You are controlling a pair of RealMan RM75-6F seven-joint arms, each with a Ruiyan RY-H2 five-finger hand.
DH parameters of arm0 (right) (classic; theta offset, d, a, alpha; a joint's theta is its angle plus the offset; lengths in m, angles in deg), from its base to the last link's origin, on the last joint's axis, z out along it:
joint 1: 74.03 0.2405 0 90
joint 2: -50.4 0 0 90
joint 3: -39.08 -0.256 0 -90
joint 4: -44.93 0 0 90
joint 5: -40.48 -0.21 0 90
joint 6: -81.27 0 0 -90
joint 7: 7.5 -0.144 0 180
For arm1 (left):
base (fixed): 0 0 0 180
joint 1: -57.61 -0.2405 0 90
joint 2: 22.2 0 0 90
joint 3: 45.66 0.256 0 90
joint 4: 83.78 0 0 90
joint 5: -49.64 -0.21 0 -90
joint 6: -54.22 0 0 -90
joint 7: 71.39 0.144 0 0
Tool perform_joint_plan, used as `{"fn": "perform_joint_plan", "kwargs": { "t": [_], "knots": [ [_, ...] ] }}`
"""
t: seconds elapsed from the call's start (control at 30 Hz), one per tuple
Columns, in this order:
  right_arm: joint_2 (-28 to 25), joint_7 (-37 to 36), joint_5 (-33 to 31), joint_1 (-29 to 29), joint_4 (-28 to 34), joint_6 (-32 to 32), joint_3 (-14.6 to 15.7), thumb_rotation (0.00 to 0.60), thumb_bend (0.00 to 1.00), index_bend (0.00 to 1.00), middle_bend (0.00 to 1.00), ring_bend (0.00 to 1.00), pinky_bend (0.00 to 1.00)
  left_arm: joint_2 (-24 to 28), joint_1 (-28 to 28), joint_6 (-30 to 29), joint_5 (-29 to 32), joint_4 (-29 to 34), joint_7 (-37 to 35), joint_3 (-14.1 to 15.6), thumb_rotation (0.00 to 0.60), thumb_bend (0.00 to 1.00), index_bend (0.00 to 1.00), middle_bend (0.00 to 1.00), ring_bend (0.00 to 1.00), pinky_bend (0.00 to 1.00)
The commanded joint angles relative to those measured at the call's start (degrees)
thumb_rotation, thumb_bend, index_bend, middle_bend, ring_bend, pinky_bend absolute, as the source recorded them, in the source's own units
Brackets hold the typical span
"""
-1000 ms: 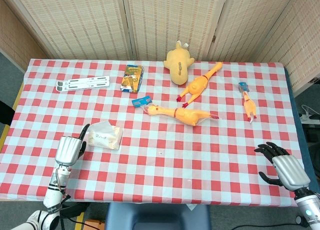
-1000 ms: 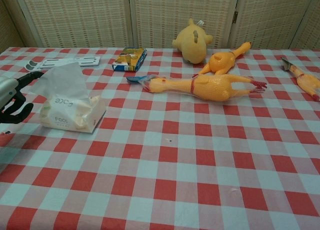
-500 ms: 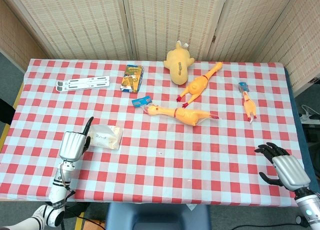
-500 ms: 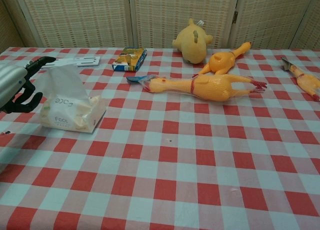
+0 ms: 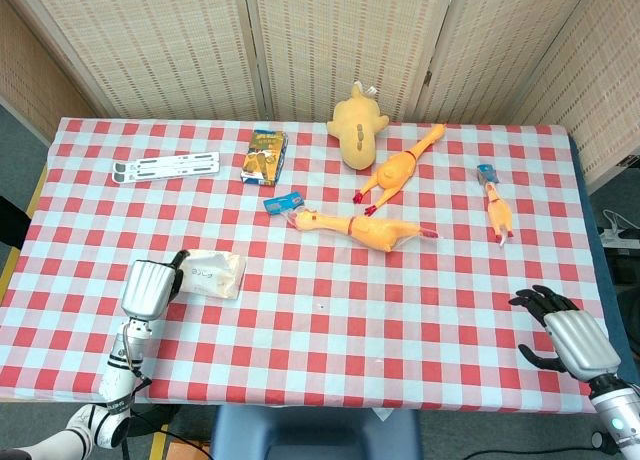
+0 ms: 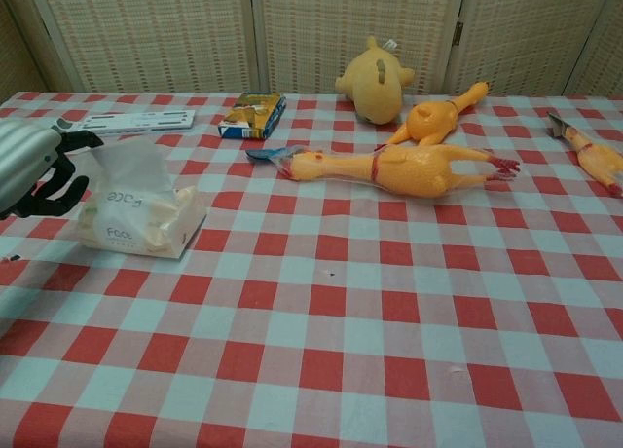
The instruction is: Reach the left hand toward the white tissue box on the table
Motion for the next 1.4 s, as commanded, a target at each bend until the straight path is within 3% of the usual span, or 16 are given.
{"fn": "perform_joint_plan", "kwargs": {
  "t": [0.03, 0.4, 0.67, 0.87, 1.07, 1.13, 1.23, 1.37, 1.4],
  "knots": [
    [-0.01, 0.04, -0.11, 0.05, 0.05, -0.11, -0.03, 0.600, 0.23, 0.25, 0.16, 0.07, 0.20, -0.30, 0.15, -0.91, -0.45, -0.90, -0.80, 0.37, 0.600, 0.60, 0.69, 0.91, 0.95, 0.93],
    [-0.05, 0.58, -0.62, 0.33, 0.34, -0.95, -0.01, 0.600, 0.23, 0.25, 0.16, 0.07, 0.20, 1.63, 0.55, -6.47, -1.11, 1.16, -1.31, -1.27, 0.600, 0.62, 0.69, 0.91, 0.95, 0.93],
    [-0.14, 0.96, -1.08, 0.56, 0.58, -1.53, -0.07, 0.600, 0.23, 0.25, 0.16, 0.07, 0.20, 9.74, 2.58, -10.61, -1.85, 9.92, 3.93, -5.21, 0.600, 0.62, 0.69, 0.92, 0.95, 0.93],
    [-0.47, 0.92, -1.04, 0.72, 0.74, -1.92, 0.05, 0.600, 0.23, 0.25, 0.16, 0.07, 0.20, 14.08, -0.38, -11.16, 3.19, 10.94, 11.95, -7.76, 0.600, 0.61, 0.71, 0.92, 0.95, 0.92],
    [-0.27, 1.16, -1.07, 0.88, 0.67, -2.21, 0.06, 0.600, 0.23, 0.25, 0.16, 0.07, 0.20, 15.21, -4.26, -6.89, 8.41, 9.21, 8.14, -7.03, 0.600, 0.60, 0.71, 0.92, 0.95, 0.92],
    [-0.16, 1.54, -1.27, 0.96, 0.69, -2.46, 0.06, 0.600, 0.23, 0.25, 0.16, 0.07, 0.20, 16.02, -5.32, -5.07, 8.81, 9.38, 6.52, -5.79, 0.600, 0.58, 0.66, 0.92, 0.95, 0.92],
    [-0.05, 1.97, -1.55, 1.07, 0.80, -2.74, 0.01, 0.600, 0.23, 0.25, 0.16, 0.07, 0.20, 17.44, -6.52, -3.25, 9.17, 10.87, 4.26, -4.58, 0.600, 0.52, 0.43, 0.90, 0.94, 0.92],
    [-0.05, 2.14, -1.77, 1.18, 0.95, -3.00, -0.02, 0.600, 0.23, 0.25, 0.16, 0.07, 0.20, 19.61, -8.56, -3.50, 8.77, 14.17, 2.69, -3.07, 0.600, 0.50, 0.37, 0.90, 0.94, 0.92],
    [-0.02, 2.13, -1.79, 1.18, 0.95, -2.98, -0.04, 0.600, 0.23, 0.25, 0.16, 0.07, 0.20, 19.91, -9.10, -3.88, 8.63, 14.78, 2.46, -2.74, 0.600, 0.47, 0.26, 0.89, 0.94, 0.92]
  ]
}}
